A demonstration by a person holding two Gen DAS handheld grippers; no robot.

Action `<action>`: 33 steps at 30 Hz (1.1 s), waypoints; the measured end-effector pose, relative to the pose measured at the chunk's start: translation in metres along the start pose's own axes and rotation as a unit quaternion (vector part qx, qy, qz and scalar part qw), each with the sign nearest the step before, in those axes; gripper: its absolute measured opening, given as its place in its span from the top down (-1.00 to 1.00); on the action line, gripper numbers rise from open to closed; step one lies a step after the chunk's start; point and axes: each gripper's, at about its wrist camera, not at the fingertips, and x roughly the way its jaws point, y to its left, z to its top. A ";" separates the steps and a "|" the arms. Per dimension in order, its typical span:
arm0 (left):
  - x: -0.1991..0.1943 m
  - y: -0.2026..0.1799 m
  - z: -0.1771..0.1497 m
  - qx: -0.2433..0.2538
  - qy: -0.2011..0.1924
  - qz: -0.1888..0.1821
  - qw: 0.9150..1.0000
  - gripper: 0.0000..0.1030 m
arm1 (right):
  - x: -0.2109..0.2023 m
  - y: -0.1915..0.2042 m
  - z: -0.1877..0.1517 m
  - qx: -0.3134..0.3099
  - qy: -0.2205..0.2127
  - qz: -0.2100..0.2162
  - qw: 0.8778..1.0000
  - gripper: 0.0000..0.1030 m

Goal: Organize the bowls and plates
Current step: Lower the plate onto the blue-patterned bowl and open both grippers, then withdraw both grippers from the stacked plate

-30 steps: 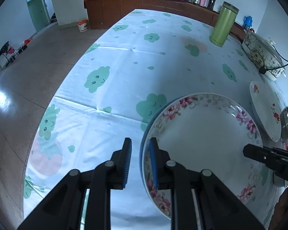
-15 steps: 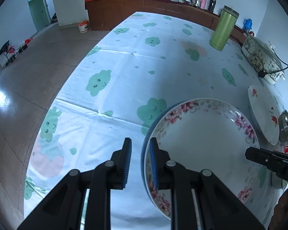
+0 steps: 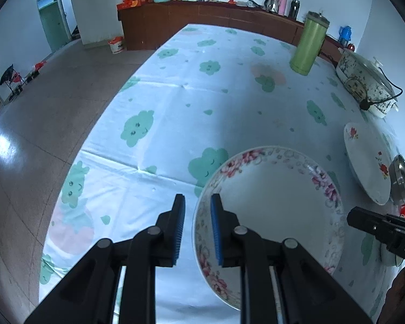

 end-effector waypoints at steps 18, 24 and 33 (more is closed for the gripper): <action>-0.058 -0.052 0.020 0.067 -0.084 0.000 0.994 -0.57 | -0.115 -0.056 -0.015 0.055 -0.109 -0.054 0.991 -0.33; -0.064 -0.086 0.025 0.092 -0.094 -0.012 0.991 -0.88 | -0.152 -0.088 -0.020 0.094 -0.143 -0.057 0.984 -0.41; -0.046 -0.137 0.041 0.075 -0.063 -0.058 0.994 -0.88 | -0.176 -0.116 0.006 0.083 -0.128 -0.074 0.985 -0.27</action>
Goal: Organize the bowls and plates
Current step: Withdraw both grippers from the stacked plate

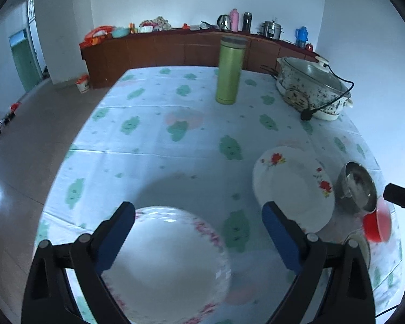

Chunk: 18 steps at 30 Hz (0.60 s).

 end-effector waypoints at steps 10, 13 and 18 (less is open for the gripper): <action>0.036 -0.051 0.012 0.045 0.022 0.017 0.999 -0.87 | 0.048 -0.010 0.046 -0.040 0.056 -0.023 0.997 -0.09; 0.052 -0.059 0.014 0.047 0.033 0.022 0.998 -0.87 | 0.061 -0.013 0.054 -0.041 0.068 -0.023 0.997 -0.09; 0.075 -0.066 0.014 0.035 0.061 0.013 0.997 -0.84 | 0.080 -0.016 0.062 -0.050 0.084 -0.033 0.995 -0.08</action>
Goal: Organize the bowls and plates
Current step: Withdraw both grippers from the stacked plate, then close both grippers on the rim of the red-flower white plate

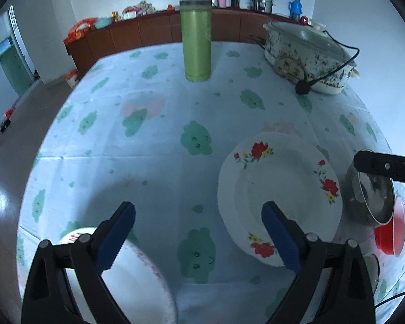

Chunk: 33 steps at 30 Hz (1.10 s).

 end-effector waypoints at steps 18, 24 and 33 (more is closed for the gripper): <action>0.044 -0.005 0.008 -0.013 0.055 -0.014 0.998 -0.60 | 0.058 -0.018 0.030 -0.012 0.053 -0.034 0.998 0.12; 0.053 -0.002 0.008 -0.019 0.066 -0.015 0.998 -0.60 | 0.072 -0.024 0.034 -0.013 0.071 -0.048 0.996 0.12; 0.065 0.006 0.009 -0.041 0.085 -0.029 0.995 -0.60 | 0.086 -0.019 0.040 -0.036 0.089 -0.056 0.994 0.12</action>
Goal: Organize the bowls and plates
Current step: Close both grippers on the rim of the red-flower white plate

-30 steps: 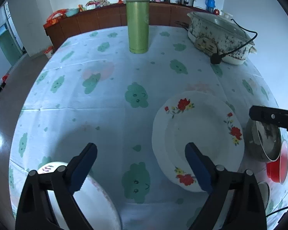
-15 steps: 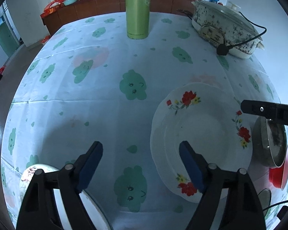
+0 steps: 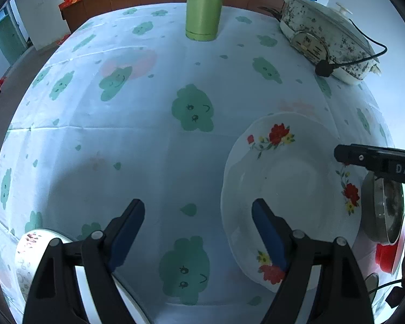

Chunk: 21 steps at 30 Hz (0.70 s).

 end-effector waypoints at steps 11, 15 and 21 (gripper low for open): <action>0.009 -0.002 -0.001 -0.006 0.017 -0.012 1.000 -0.60 | 0.014 -0.002 0.011 -0.022 0.023 -0.002 1.000 0.12; 0.013 -0.006 -0.004 -0.006 0.026 -0.023 0.999 -0.52 | 0.019 0.002 0.013 -0.036 0.044 0.022 0.998 0.38; 0.015 -0.008 -0.005 -0.008 0.030 -0.023 0.999 -0.51 | 0.022 0.006 0.015 -0.058 0.060 0.023 0.996 0.39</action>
